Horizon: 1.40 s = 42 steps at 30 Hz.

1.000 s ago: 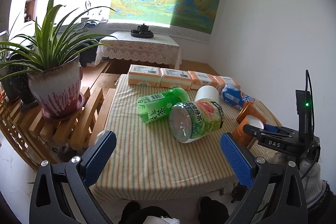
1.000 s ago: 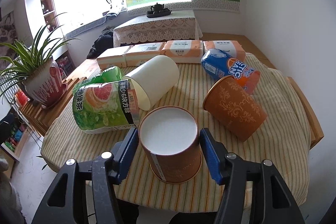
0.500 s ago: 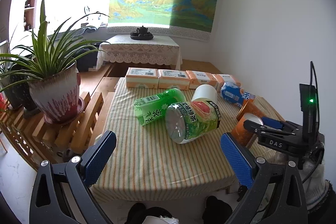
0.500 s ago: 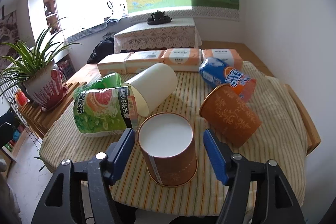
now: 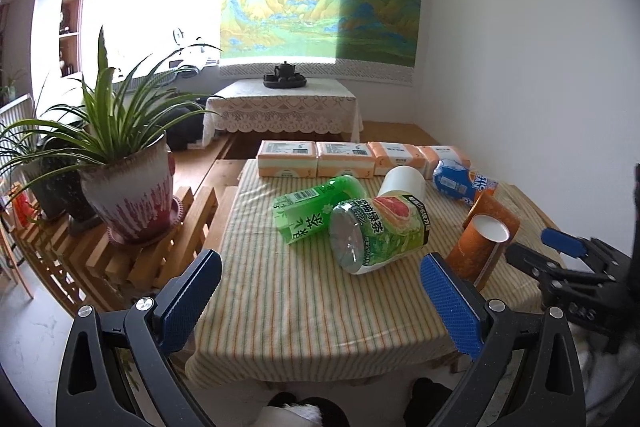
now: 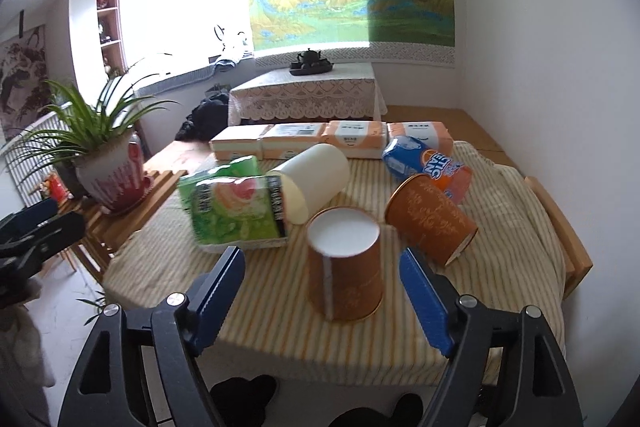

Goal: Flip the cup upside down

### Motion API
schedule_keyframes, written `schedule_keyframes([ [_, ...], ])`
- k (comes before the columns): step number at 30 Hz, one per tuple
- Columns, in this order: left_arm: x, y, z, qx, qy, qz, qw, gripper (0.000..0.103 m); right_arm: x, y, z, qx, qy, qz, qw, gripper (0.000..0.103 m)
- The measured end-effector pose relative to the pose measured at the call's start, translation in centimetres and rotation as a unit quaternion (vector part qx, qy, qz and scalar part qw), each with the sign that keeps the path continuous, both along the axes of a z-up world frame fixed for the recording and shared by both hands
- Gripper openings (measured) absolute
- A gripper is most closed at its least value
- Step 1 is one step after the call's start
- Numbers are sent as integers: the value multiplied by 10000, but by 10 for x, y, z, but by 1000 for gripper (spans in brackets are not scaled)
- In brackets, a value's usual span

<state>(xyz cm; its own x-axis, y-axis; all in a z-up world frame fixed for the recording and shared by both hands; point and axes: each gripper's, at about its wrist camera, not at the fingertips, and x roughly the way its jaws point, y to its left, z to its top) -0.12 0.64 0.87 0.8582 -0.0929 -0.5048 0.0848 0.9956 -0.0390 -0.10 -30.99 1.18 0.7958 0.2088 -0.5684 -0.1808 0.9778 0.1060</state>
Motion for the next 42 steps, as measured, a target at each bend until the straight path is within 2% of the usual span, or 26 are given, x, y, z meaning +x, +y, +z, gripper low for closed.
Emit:
schedule_keyframes([
  [9,-19,-9,8,26,-190,-1,9998,101,-49,8,18,74,-333,-25,9994,77],
  [17,-34,-27,13,-39,-441,-92,9990,102,-75,-11,31,7,-800,-605,9950,82],
  [21,-38,-35,11,-57,-510,-66,9987,102,-78,-15,31,-206,-953,-819,9919,84],
  [29,-34,-40,4,31,-479,-44,9988,102,-77,-25,26,-38,-892,-932,9916,85],
  [42,-25,-32,-2,6,-432,22,9991,102,-67,-25,17,-51,-799,-1035,9914,86],
])
